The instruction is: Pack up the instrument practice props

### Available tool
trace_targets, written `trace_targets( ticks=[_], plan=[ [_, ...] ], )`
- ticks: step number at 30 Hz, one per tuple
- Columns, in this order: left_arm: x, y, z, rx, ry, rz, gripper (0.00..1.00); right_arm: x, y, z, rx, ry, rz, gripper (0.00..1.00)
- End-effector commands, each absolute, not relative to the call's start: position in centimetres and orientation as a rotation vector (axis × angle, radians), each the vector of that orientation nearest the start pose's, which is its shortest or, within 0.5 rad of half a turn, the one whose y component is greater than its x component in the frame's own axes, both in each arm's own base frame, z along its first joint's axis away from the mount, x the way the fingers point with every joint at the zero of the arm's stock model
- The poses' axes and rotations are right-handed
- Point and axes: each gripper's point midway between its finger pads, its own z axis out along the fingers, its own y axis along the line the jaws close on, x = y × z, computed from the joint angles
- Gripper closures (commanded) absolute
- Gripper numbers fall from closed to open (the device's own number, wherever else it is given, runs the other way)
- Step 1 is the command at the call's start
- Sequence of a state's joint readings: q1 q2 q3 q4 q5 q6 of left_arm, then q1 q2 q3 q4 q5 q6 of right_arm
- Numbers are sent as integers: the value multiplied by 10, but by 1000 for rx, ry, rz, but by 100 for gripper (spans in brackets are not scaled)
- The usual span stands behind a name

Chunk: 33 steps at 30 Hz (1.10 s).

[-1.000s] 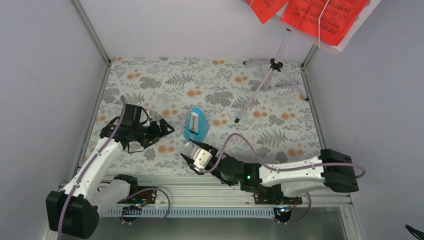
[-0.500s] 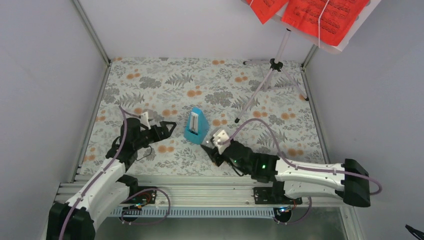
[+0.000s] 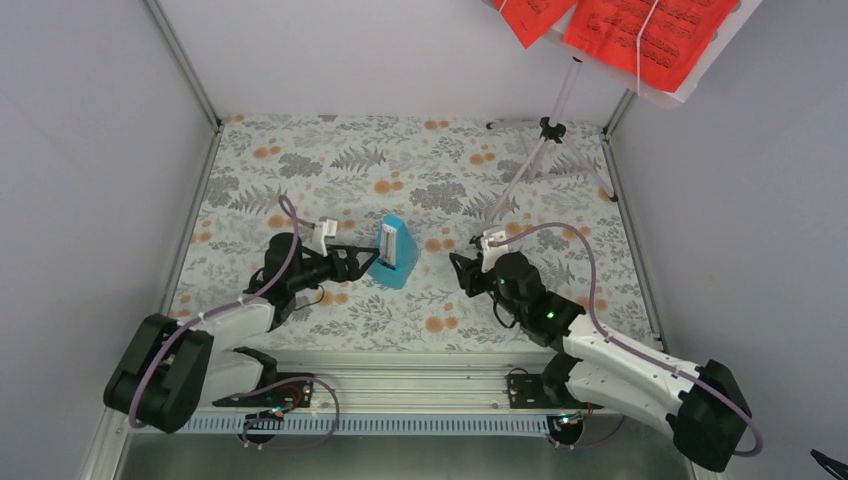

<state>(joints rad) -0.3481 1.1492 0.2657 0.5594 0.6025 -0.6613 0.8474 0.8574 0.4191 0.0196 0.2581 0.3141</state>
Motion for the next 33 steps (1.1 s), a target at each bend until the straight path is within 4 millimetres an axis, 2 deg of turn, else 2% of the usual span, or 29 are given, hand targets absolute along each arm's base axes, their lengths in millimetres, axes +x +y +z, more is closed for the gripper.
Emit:
trace_targets(
  ticks=[1, 7, 15, 21, 25, 29, 31, 33],
  plan=[
    [274, -212, 148, 263, 1936, -1218, 0, 253, 203, 171, -298, 1954, 595, 55],
    [275, -222, 127, 325, 2003, -1191, 0, 267, 197, 177, -257, 1933, 630, 55],
    [273, -231, 113, 363, 2020, -1202, 0, 268, 192, 181, -232, 1918, 658, 55],
    [263, -244, 106, 405, 2041, -1229, 0, 269, 188, 184, -219, 1913, 640, 55],
    [248, -263, 109, 461, 2037, -1270, 0, 270, 185, 183, -222, 1916, 622, 55],
    [225, -291, 112, 512, 2024, -1363, 0, 270, 182, 185, -228, 1926, 588, 55],
    [218, -304, 114, 524, 2015, -1404, 0, 271, 178, 187, -224, 1930, 567, 55],
    [217, -309, 118, 515, 1998, -1415, 0, 269, 175, 188, -221, 1939, 553, 55]
  ],
)
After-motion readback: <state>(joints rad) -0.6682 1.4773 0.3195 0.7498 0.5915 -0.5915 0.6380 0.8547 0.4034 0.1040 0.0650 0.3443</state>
